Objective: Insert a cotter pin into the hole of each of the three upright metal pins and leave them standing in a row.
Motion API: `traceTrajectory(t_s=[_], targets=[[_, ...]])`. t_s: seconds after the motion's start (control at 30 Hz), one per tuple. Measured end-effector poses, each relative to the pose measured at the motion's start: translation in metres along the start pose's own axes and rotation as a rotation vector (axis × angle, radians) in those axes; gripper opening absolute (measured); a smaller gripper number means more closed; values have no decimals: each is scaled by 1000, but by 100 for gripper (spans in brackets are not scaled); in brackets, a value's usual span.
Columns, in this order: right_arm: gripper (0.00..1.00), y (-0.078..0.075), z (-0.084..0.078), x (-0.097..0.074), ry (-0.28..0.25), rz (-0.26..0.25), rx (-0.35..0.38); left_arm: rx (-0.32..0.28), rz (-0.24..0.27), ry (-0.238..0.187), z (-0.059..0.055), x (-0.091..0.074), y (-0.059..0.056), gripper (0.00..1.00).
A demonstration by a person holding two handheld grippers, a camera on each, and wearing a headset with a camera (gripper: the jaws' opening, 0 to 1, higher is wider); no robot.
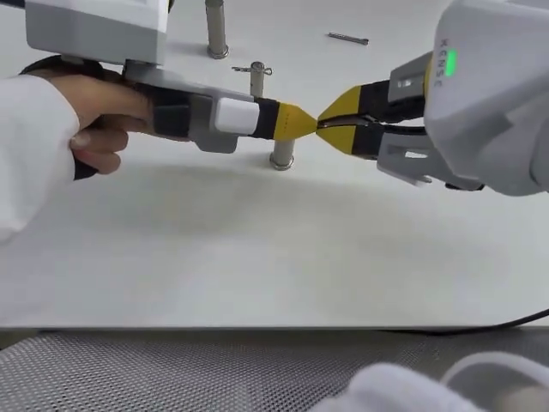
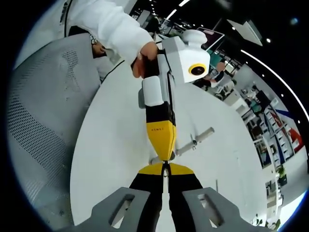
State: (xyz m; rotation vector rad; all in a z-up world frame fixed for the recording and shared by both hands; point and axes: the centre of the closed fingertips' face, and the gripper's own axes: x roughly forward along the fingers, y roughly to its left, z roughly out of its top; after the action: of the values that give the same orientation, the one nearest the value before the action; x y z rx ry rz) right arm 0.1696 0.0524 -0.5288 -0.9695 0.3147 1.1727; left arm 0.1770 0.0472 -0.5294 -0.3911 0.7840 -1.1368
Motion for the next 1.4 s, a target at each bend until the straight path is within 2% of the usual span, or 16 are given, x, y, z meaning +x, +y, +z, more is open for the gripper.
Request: traceTrajectory(t_s=[0.13,0.17,0.33,0.37,0.47,0.6,0.63,0.67,0.8,0.83,0.9,0.97,1.03,1.2,1.27,1.4], targets=[[0,-2,1,0,-2,-4,-21,-2,5,-7,1,0,0,0],[0,1,-3,-1,0,-9,37,-4,5,-8,1,0,0,0],[0,0,-3,-1,-4,-6,24,-17,6,-6,1,-1,-1,0],[0,-1,-7,-3,17,-11,19,-13,7,-4,1,-1,-1,0],[0,0,-8,-3,16,-9,34,-23,8,4,-1,-1,-1,0],[3,0,-5,-4,-24,-6,94,-6,14,15,-3,-3,0,0],[3,2,-11,-4,-8,22,99,-1,15,17,-4,-3,0,0],[5,3,-14,-3,-15,35,144,1,14,19,-5,-3,0,0],[9,7,-10,-4,-69,77,281,33,21,30,-8,-4,0,0],[10,13,-9,-5,-83,113,349,43,16,31,-9,-5,-2,0],[14,8,-3,-5,-158,131,482,67,11,34,-9,-6,-4,0],[15,4,-5,-6,-170,132,527,78,-22,32,-9,-7,-10,0],[17,7,-4,-9,-169,162,556,115,-52,14,-6,-9,-17,0],[20,2,-2,-11,-225,215,654,246,-80,0,-1,-13,-25,0],[19,6,-1,-12,-231,248,669,310,-83,4,-1,-15,-26,0],[18,11,-3,-12,-216,271,647,452,-106,1,-2,-18,-31,0]])
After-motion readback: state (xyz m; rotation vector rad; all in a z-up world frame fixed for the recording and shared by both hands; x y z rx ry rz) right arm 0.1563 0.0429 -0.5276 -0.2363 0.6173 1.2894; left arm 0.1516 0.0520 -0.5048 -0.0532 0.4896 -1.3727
